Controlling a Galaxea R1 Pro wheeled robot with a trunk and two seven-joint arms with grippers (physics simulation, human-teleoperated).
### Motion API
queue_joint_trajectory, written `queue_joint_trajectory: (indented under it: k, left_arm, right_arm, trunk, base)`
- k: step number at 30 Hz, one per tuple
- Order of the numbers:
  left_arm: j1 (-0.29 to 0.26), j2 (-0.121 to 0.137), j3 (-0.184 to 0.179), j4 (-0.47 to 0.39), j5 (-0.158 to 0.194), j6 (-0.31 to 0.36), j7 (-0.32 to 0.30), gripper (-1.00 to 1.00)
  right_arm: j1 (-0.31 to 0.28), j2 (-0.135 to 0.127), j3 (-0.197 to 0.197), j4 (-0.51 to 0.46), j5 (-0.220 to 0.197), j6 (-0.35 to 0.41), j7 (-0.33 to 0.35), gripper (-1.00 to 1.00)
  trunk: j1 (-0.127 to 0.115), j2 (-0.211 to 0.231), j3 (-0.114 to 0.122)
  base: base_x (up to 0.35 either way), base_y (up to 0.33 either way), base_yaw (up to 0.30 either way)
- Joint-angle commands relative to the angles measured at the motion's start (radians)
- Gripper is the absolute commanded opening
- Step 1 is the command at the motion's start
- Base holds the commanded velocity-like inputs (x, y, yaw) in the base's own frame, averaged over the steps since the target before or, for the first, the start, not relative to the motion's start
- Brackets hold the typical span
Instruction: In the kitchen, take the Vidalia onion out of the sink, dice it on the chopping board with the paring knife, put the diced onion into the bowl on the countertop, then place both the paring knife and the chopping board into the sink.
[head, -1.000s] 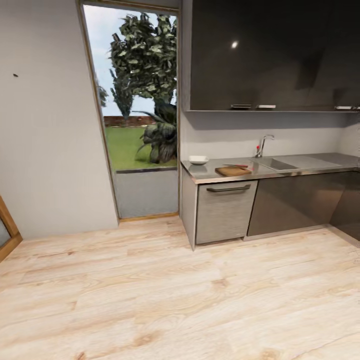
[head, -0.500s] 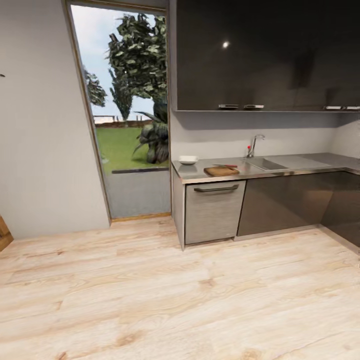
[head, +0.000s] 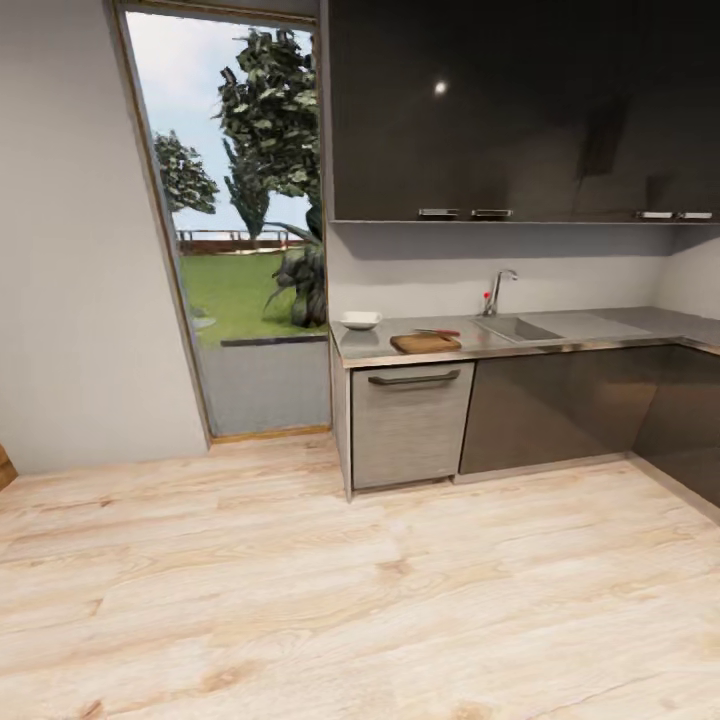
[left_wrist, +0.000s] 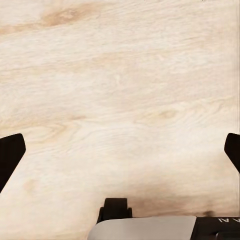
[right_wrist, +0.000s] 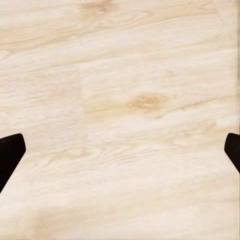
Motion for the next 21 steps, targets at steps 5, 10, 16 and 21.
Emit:
queue_joint_trajectory:
  k: [5,10,16,21]
  left_arm:
    - [0.0,0.0,0.001,-0.001,0.001,-0.001,0.0,1.0]
    - [0.0,0.0,0.001,-0.002,0.001,-0.001,0.0,1.0]
    - [0.0,0.002,0.001,-0.002,0.001,-0.001,0.0,1.0]
    - [0.0,0.002,0.001,-0.002,0.001,-0.001,0.0,1.0]
  right_arm:
    - [-0.001,0.0,0.0,0.002,0.001,-0.003,-0.001,1.0]
    - [-0.001,0.0,0.0,0.002,0.001,-0.003,-0.001,1.0]
    - [-0.001,0.0,0.0,0.002,0.001,-0.003,-0.001,1.0]
    - [-0.001,0.0,0.0,0.002,0.001,-0.003,-0.001,1.0]
  trunk:
    - [0.0,0.0,-0.001]
    - [0.0,0.0,-0.001]
    - [0.0,0.0,-0.001]
    - [0.0,0.0,-0.001]
  base:
    - [0.131,-0.31,0.072]
    - [0.196,-0.274,0.073]
    - [0.218,-0.258,0.073]
    - [0.223,-0.253,0.073]
